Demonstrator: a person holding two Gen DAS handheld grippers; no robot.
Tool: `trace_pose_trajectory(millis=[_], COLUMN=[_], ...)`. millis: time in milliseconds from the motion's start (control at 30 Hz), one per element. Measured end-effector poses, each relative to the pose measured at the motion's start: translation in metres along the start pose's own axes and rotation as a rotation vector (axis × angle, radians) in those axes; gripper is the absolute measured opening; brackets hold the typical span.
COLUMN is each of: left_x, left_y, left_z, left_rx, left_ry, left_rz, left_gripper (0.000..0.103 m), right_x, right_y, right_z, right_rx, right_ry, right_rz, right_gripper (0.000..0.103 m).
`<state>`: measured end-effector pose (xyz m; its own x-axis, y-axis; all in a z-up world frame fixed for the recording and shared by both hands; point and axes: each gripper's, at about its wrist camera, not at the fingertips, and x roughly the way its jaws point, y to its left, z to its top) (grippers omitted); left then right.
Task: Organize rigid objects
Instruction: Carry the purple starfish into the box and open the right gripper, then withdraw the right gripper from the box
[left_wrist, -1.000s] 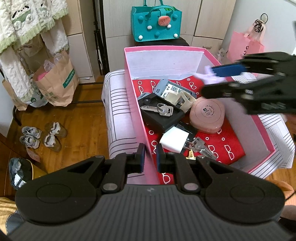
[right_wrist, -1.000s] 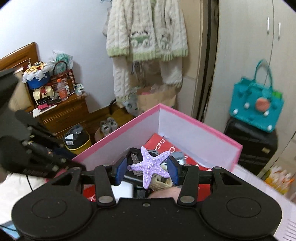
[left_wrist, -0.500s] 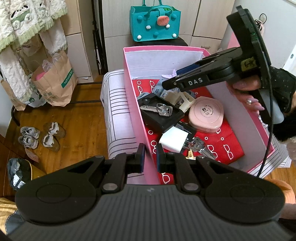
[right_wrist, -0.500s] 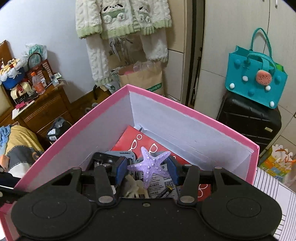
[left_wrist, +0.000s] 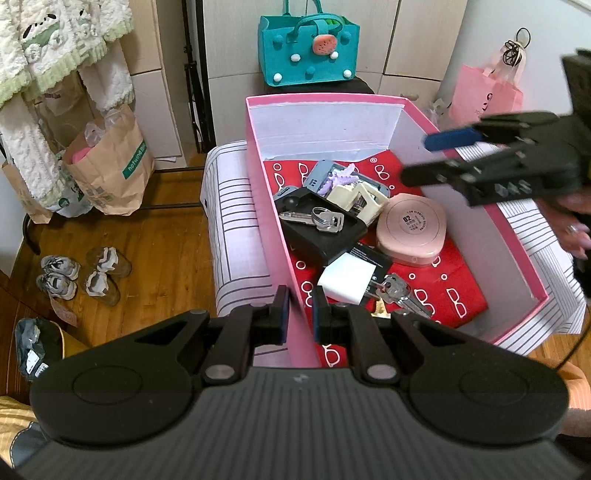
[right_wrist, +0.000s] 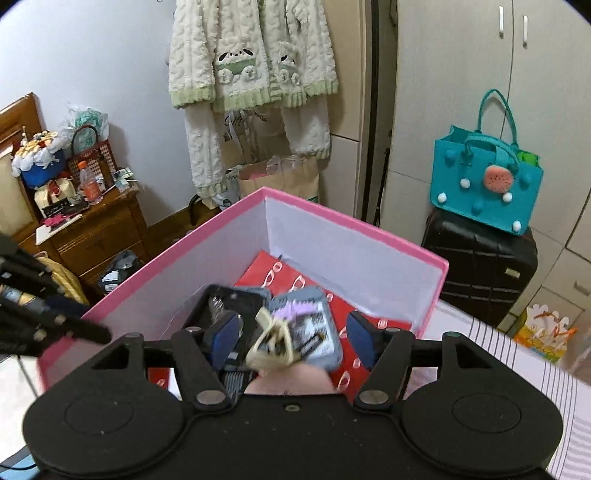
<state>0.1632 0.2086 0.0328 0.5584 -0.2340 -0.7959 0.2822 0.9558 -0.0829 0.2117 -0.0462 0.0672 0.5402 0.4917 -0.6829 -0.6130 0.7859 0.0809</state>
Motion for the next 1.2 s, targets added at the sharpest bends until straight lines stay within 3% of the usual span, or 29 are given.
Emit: trace_pose_trajectory(millis=[400, 800, 1067, 1133, 1200], left_x=[-0.003, -0.034, -0.056, -0.060, -0.064], left_y=[-0.007, -0.028, -0.040, -0.044, -0.049], left_z=[-0.001, -0.012, -0.023, -0.026, -0.028], left_rx=[0.001, 0.002, -0.040, -0.047, -0.051], left_ry=[0.003, -0.042, -0.066, -0.068, -0.062], left_rz=[0.040, 0.103, 0.137, 0.128, 0.122], left_gripper=[0.010, 0.010, 0.014, 0.016, 0.028], right_x=[-0.021, -0.036, -0.051, -0.058, -0.066], right_y=[0.002, 0.002, 0.009, 0.012, 0.016], right_z=[-0.027, -0.042, -0.055, -0.057, -0.060], right_rx=[0.040, 0.044, -0.017, -0.027, -0.039], right_ry=[0.013, -0.033, -0.039, -0.051, -0.064], right_rz=[0.052, 0.091, 0.107, 0.099, 0.087], right_gripper=[0.073, 0.076, 0.079, 0.084, 0.094])
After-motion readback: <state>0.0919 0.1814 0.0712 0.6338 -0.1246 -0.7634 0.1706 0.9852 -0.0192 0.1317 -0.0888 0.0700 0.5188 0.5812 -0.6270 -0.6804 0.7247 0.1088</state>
